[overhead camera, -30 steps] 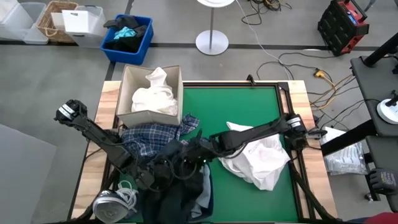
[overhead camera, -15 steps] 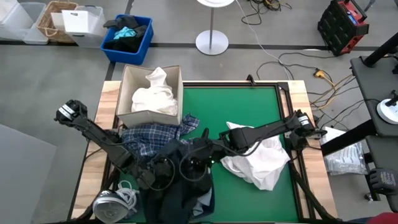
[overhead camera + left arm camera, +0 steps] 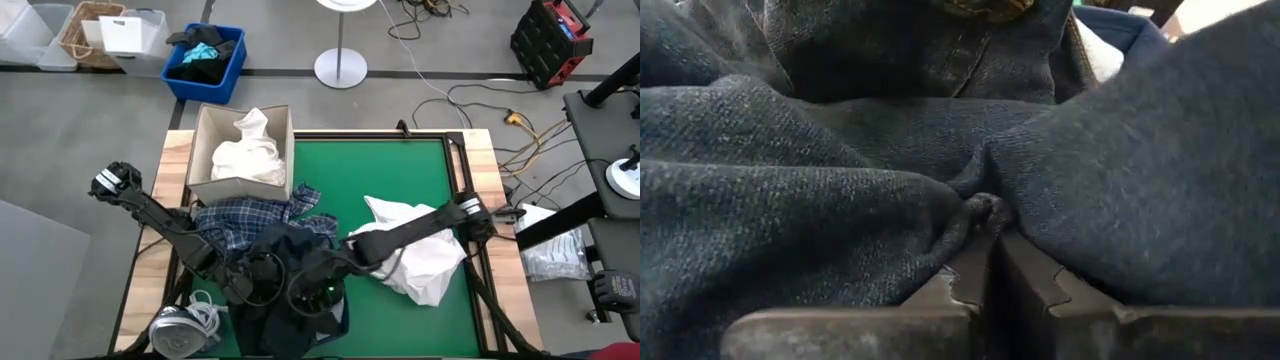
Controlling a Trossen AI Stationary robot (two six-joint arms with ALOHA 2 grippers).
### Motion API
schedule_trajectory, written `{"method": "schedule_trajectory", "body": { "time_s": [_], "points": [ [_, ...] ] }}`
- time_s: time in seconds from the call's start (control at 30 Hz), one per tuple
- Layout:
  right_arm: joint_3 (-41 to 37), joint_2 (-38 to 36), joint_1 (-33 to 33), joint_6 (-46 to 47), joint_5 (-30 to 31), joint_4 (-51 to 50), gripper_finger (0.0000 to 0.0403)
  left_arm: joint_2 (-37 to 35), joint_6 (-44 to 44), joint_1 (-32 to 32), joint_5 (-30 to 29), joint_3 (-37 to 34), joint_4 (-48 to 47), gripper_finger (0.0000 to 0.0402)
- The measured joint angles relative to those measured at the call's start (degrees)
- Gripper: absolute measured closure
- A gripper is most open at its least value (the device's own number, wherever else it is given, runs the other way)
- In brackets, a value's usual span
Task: Sort clothes
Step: Put the blue pants into the blue laundry organizer
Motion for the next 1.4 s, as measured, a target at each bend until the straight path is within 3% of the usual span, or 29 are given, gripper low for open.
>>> {"method": "schedule_trajectory", "body": {
  "time_s": [0.17, 0.37, 0.53, 0.8, 1.07, 1.4],
  "points": [
    [0.07, 4.95, -0.15, 4.74, -10.02, 5.74, 0.0388, 0.34, 0.42, 0.05, 0.17, 6.74, -8.43, 0.0402],
    [0.13, 6.63, 1.44, 5.49, -10.12, 6.24, 0.0390, 0.42, -0.03, -0.12, 0.44, 17.16, -24.36, 0.0402],
    [0.13, 6.53, 2.84, 2.66, -3.89, 4.31, 0.0390, 0.40, -0.47, -0.52, 0.05, 25.68, -39.19, 0.0402],
    [0.07, 7.54, 2.94, 1.54, 5.14, 2.23, 0.0390, 0.29, -0.68, -0.61, 0.01, 35.96, -53.70, 0.0402],
    [0.00, 13.11, 2.08, 4.12, 9.40, 1.98, 0.0391, 0.27, 0.49, -0.63, 0.03, 42.16, -55.32, 0.0402],
    [-0.07, 17.77, 1.77, 10.91, 10.63, 3.37, 0.0391, 2.45, -2.50, -1.38, 1.46, 41.23, -52.44, 0.0402]
  ]
}}
